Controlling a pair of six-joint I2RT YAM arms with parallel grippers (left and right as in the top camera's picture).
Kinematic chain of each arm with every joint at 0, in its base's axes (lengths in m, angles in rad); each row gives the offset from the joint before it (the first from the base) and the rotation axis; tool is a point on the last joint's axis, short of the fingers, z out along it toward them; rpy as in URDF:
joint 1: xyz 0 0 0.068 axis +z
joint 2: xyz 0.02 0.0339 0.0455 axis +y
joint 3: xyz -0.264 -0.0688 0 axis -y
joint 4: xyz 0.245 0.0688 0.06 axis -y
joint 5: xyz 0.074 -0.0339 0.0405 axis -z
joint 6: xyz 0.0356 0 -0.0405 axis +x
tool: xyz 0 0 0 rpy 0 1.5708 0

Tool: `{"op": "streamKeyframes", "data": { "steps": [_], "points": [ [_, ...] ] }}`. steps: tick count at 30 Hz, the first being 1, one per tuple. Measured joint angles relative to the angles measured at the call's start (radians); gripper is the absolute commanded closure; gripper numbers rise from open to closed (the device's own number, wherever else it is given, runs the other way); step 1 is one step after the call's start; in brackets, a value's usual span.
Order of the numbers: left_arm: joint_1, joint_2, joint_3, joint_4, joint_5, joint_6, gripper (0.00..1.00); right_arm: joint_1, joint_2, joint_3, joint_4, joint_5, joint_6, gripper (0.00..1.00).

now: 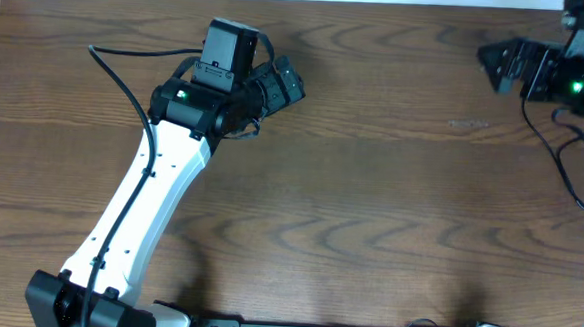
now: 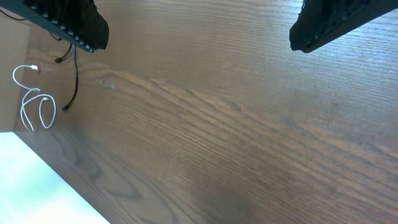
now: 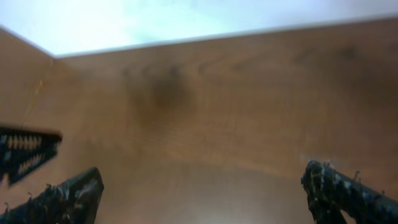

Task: Untangle cables

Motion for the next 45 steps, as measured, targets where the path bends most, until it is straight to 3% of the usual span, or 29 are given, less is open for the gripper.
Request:
{"op": "streamKeyframes", "data": {
  "steps": [7, 16, 25, 30, 35, 45],
  "points": [
    [0.0, 0.0, 0.0, -0.003, 0.0, 0.0, 0.02, 0.01, -0.009, 0.0, -0.149, 0.011, -0.011, 0.01],
    [0.0, 0.0, 0.0, -0.002, 0.0, 0.0, 0.02, 0.01, -0.009, 0.0, -0.162, 0.029, -0.012, 0.01],
    [0.0, 0.0, 0.0, -0.002, 0.0, 0.0, 0.02, 0.016, -0.021, -0.004, -0.111, 0.184, -0.014, 0.01],
    [0.0, 0.0, 0.0, -0.002, 0.0, 0.0, 0.02, 0.068, -0.155, -0.156, 0.159, 0.329, -0.024, 0.01],
    [0.0, 0.0, 0.0, -0.001, -0.001, 0.0, 0.02, 0.138, -0.434, -0.542, 0.611, 0.393, -0.122, 0.01],
    [0.0, 0.0, 0.0, -0.004, -0.001, 0.0, 0.02, 0.158, -0.972, -1.298, 1.142, 0.418, -0.215, 0.01]
  ]
}}
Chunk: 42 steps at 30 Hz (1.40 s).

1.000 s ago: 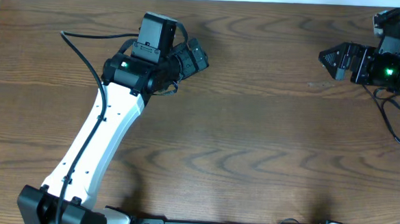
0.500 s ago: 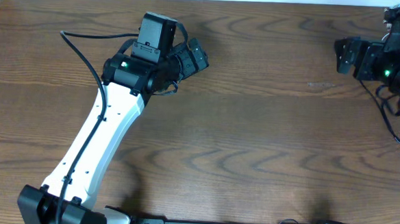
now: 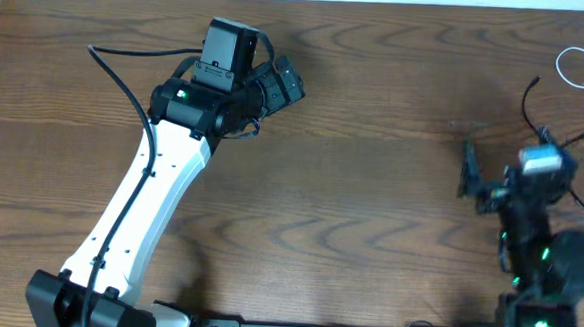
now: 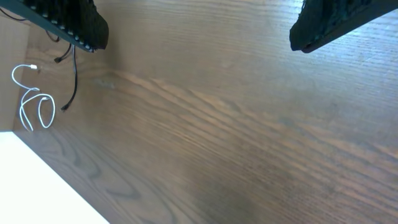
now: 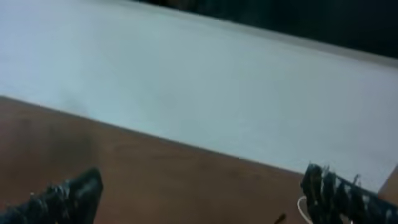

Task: Untangle cables

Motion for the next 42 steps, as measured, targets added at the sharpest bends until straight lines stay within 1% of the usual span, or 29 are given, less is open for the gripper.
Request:
{"op": "streamKeyframes", "data": {
  "steps": [1, 3, 7, 9, 15, 19, 23, 31, 37, 42],
  "points": [
    [0.0, 0.0, 0.0, 0.003, 0.0, 0.0, 0.02, 0.0, -0.053, -0.074, 0.06, 0.001, -0.002, 0.01],
    [0.0, 0.0, 0.0, 0.002, 0.0, 0.0, 0.02, 0.0, -0.135, -0.184, 0.118, 0.002, -0.006, 0.01],
    [0.0, 0.0, 0.0, 0.002, -0.002, 0.0, 0.02, 0.0, -0.28, -0.34, 0.103, 0.002, -0.007, 0.01],
    [0.0, 0.0, 0.0, 0.002, -0.002, 0.0, 0.02, 0.0, -0.342, -0.369, 0.053, 0.002, -0.007, 0.01],
    [0.0, 0.0, 0.0, 0.002, -0.002, 0.0, 0.02, 0.0, -0.473, -0.38, -0.076, 0.002, -0.008, 0.01],
    [0.0, 0.0, 0.0, 0.002, -0.003, 0.0, 0.02, 0.0, -0.489, -0.395, -0.117, 0.002, -0.01, 0.01],
    [0.0, 0.0, 0.0, 0.002, -0.003, 0.0, 0.02, 0.0, -0.49, -0.401, -0.204, 0.004, -0.01, 0.01],
    [0.0, 0.0, 0.0, 0.002, -0.002, 0.0, 0.02, 0.0, -0.49, -0.402, -0.201, 0.013, 0.0, 0.01],
    [0.0, 0.0, 0.0, 0.002, -0.003, 0.0, 0.02, 0.0, -0.491, -0.403, -0.145, 0.013, 0.006, 0.0],
    [0.0, 0.0, 0.0, 0.001, -0.002, 0.0, 0.02, 0.0, -0.489, -0.403, -0.204, 0.015, 0.013, 0.01]
  ]
}}
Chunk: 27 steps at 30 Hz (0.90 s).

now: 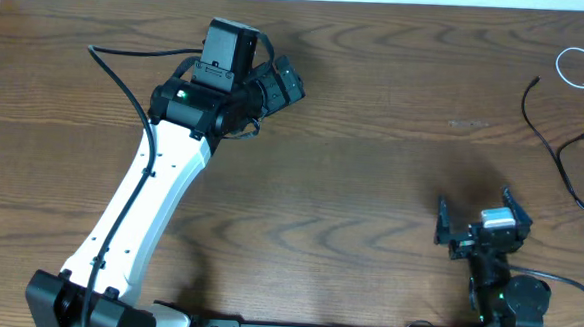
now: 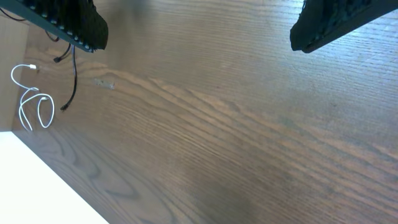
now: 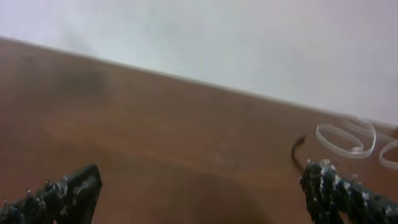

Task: Untangle cables

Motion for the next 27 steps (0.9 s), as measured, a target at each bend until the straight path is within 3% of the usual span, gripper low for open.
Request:
{"op": "streamKeyframes", "data": {
  "steps": [27],
  "points": [
    [0.0, 0.0, 0.0, 0.001, 0.0, 0.0, 0.02, 0.0, 0.005, 0.0, 0.0, 0.002, 0.061, 0.01]
  ]
}}
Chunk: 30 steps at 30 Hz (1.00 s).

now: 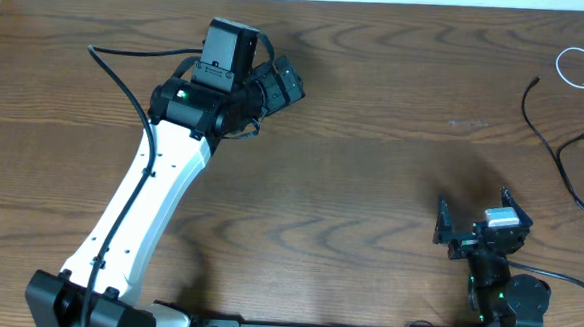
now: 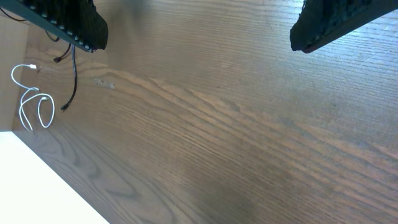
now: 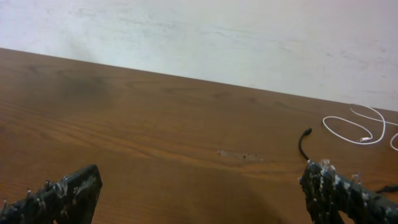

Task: Untangle cables

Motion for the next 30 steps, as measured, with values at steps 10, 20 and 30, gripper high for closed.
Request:
{"op": "streamKeyframes", "data": {
  "steps": [10, 20, 30],
  "points": [
    [0.0, 0.0, 0.0, 0.0, 0.0, 0.0, 0.02, 0.0, 0.0, 0.0, 0.0, 0.0, 0.0, 0.01],
    [0.0, -0.004, 0.0, -0.105, -0.051, 0.0, 0.02, 0.0, 0.0, 0.0, 0.0, 0.0, 0.0, 0.01],
    [0.067, -0.234, -0.197, 0.002, -0.304, 0.038, 0.02, 0.0, 0.001, 0.0, 0.0, 0.001, 0.0, 0.01]
  ]
}}
